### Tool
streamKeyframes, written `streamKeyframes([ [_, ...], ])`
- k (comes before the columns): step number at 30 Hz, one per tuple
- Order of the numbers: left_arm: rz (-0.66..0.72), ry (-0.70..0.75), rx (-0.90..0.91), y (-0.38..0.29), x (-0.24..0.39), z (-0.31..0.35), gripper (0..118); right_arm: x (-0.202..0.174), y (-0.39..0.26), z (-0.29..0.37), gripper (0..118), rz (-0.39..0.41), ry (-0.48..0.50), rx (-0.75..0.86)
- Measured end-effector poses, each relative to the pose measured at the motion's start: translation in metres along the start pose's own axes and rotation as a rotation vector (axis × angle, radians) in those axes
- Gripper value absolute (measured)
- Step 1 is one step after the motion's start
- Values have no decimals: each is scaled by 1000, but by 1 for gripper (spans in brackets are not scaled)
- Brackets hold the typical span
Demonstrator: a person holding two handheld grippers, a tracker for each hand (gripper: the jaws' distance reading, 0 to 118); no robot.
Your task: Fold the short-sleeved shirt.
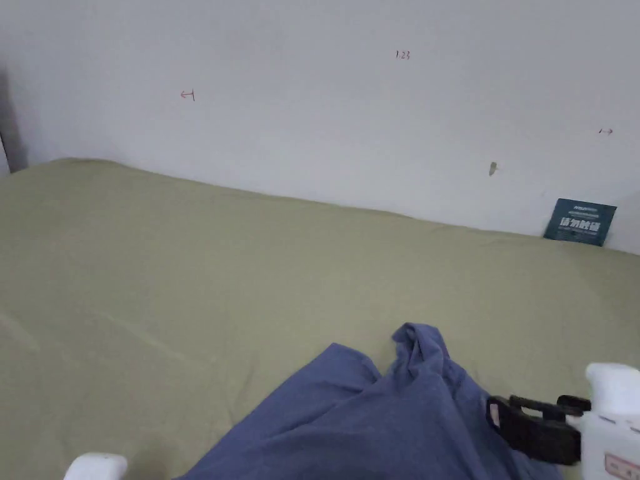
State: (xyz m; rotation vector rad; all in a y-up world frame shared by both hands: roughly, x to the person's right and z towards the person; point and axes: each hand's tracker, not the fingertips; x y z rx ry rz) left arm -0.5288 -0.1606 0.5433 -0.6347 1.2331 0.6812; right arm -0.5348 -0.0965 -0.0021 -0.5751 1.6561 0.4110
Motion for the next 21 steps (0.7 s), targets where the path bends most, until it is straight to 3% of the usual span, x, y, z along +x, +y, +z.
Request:
streamKeyframes([
  [2,2,-11,-7,2,5,5,1,17,36,-40,97,29,14,-44],
  [4,4,-23,-3,4,3,6,1,27,66,-77,97,102,-76,-137],
  [6,1,-20,-2,2,-1,4,1,41,88,-119,97,152,-1,-238],
  [10,9,-26,-14,4,2,5,1,61,86,-191,97,132,-48,-427],
  [13,17,-27,-21,5,2,4,1,69,71,-230,97,203,-104,-457],
  [15,24,-29,-25,7,1,3,1,68,58,-239,94,226,-73,-494],
  [17,16,-31,-31,7,2,1,1,68,53,-245,65,214,-78,-518],
  [18,16,-30,-31,7,-1,-1,1,67,55,-240,55,167,-36,-480],
  [19,19,-34,-33,9,-2,-2,1,63,56,-230,14,155,-40,-418],
  [20,24,-37,-32,10,-2,-3,1,60,58,-224,0,166,-14,-377],
  [21,37,-36,-29,12,-3,-3,1,54,56,-210,0,204,-32,-317],
])
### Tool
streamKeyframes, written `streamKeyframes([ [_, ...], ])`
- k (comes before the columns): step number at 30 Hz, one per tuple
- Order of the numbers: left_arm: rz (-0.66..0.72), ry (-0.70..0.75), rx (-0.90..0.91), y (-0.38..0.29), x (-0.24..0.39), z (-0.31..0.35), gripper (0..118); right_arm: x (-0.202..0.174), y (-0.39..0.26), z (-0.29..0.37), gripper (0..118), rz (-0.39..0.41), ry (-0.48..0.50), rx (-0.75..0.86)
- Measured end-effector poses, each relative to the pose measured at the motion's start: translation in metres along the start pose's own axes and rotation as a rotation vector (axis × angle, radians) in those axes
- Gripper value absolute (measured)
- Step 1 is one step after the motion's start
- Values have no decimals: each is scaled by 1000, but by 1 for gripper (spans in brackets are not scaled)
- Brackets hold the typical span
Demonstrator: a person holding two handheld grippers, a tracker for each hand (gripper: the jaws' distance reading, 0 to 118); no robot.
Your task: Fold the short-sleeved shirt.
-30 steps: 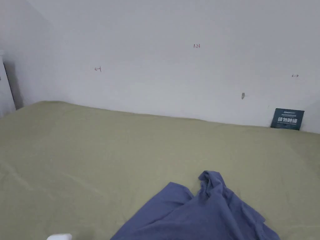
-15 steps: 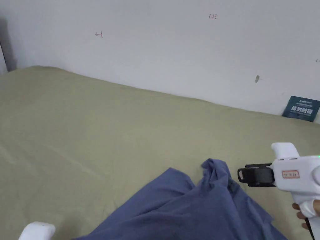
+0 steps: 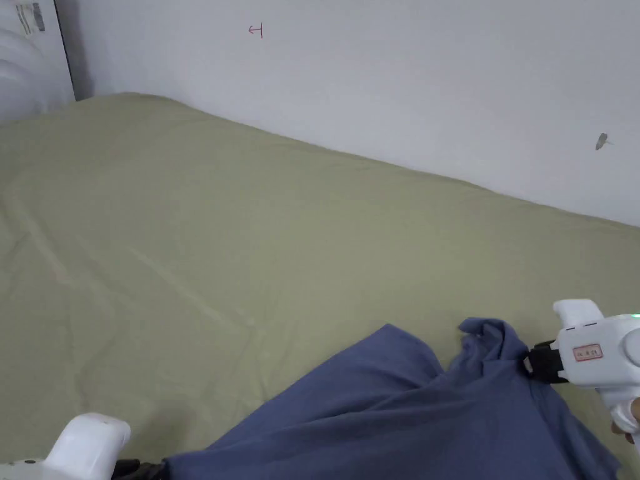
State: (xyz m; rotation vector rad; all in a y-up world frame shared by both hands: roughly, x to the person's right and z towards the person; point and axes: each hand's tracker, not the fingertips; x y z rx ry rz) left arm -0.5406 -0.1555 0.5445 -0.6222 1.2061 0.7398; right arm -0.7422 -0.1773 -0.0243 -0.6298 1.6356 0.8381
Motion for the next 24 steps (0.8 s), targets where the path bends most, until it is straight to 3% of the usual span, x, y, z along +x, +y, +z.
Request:
streamKeyframes([
  [1,12,-7,1,0,-2,0,1,-2,0,9,0,15,-21,15],
  [3,13,-12,19,3,-1,3,1,-3,4,23,0,-23,50,37],
  [9,-3,-49,98,27,2,30,1,-10,21,97,0,-30,36,249],
  [17,-113,-69,244,110,16,65,1,-5,59,189,0,-51,-102,534],
  [20,-179,-69,293,154,29,76,1,5,84,218,0,-75,-125,601],
  [24,-238,-47,349,217,48,86,1,10,119,251,0,-42,-178,619],
])
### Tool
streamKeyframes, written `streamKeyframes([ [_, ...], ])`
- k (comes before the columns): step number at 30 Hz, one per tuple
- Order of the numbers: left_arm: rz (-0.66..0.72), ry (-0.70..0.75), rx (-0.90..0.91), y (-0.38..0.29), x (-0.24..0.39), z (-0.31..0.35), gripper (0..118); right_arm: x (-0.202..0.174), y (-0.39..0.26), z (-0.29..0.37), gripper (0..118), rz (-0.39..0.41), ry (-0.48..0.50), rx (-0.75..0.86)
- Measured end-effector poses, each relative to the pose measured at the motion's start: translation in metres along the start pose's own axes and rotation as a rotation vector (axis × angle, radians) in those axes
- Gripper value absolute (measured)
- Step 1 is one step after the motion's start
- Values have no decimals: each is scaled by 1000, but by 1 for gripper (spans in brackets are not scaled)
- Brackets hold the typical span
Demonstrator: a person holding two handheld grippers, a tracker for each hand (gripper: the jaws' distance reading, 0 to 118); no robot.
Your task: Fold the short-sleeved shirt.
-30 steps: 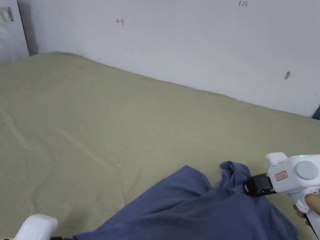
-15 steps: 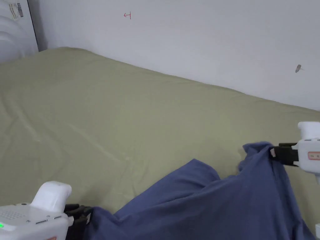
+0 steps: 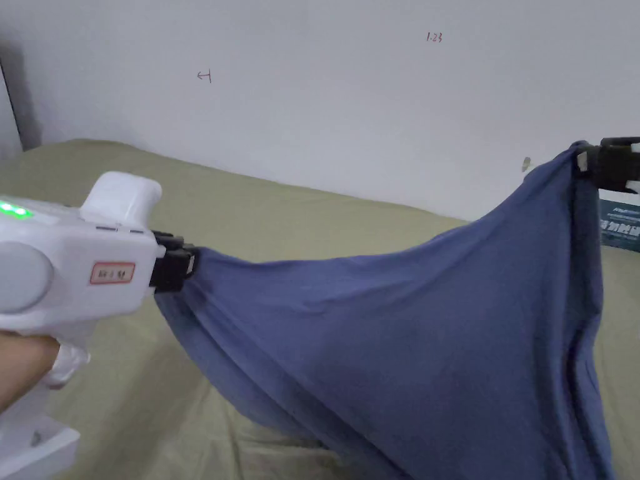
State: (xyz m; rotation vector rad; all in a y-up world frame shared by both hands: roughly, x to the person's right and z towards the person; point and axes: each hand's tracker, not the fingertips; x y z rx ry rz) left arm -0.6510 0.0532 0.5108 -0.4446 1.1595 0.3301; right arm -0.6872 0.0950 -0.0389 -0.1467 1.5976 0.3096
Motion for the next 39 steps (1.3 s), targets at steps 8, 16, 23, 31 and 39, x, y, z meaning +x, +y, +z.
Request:
streamKeyframes([
  [8,-88,73,81,108,0,-44,1,30,63,-11,0,42,-164,75],
  [16,-26,175,151,192,-3,-66,1,53,127,-30,0,102,-257,149],
  [23,-49,265,247,235,6,-61,1,49,166,-28,0,152,-274,272],
  [31,-128,260,281,230,10,-63,1,45,131,-9,0,85,-213,257],
  [39,-148,207,230,147,4,-49,1,32,21,32,0,48,-137,128],
])
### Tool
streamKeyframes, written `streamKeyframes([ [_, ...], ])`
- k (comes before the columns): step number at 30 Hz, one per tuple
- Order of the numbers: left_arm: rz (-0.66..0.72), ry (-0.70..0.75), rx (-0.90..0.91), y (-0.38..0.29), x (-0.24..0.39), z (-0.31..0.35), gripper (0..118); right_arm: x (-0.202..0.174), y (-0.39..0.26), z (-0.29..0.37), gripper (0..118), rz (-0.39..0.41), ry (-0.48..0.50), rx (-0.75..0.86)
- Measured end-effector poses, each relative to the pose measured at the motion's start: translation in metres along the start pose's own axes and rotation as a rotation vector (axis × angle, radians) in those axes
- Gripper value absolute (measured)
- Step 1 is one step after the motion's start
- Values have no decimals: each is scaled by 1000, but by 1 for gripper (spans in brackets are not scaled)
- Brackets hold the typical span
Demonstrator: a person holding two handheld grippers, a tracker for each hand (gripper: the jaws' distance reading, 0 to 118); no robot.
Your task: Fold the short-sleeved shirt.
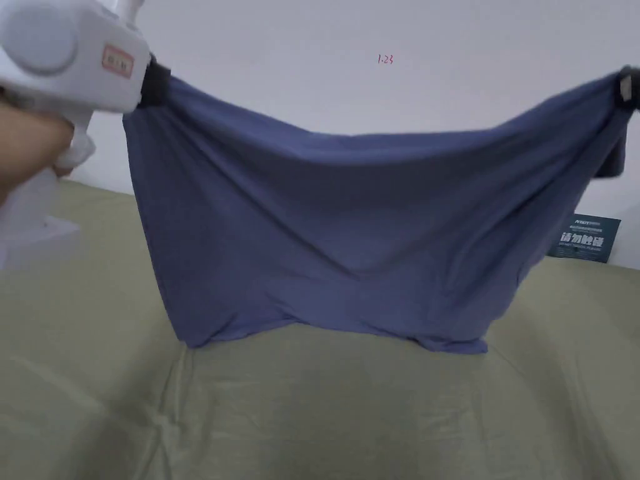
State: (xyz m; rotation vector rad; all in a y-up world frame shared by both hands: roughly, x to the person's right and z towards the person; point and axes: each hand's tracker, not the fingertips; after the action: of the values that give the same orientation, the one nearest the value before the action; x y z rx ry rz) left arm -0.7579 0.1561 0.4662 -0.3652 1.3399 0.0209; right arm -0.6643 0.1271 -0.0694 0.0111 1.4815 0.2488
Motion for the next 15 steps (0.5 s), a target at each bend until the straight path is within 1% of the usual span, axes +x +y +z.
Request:
streamKeyframes([
  [2,-14,-23,-6,-23,4,19,1,-1,-21,20,0,-13,7,-14],
  [3,-10,-42,-24,-32,5,26,1,3,-27,19,0,-32,24,-21],
  [5,-2,-54,-26,-55,5,40,1,3,-46,43,0,-44,22,-38],
  [8,-2,-83,-51,-87,6,61,1,11,-78,75,0,-102,30,-71],
  [12,3,-136,-104,-132,13,91,1,6,-124,121,0,-123,43,-108],
  [13,9,-158,-124,-142,14,95,1,3,-135,130,0,-135,40,-118],
  [14,15,-165,-139,-155,17,101,1,2,-148,140,0,-165,63,-151],
  [15,14,-164,-144,-167,19,109,1,1,-160,150,0,-179,65,-155],
])
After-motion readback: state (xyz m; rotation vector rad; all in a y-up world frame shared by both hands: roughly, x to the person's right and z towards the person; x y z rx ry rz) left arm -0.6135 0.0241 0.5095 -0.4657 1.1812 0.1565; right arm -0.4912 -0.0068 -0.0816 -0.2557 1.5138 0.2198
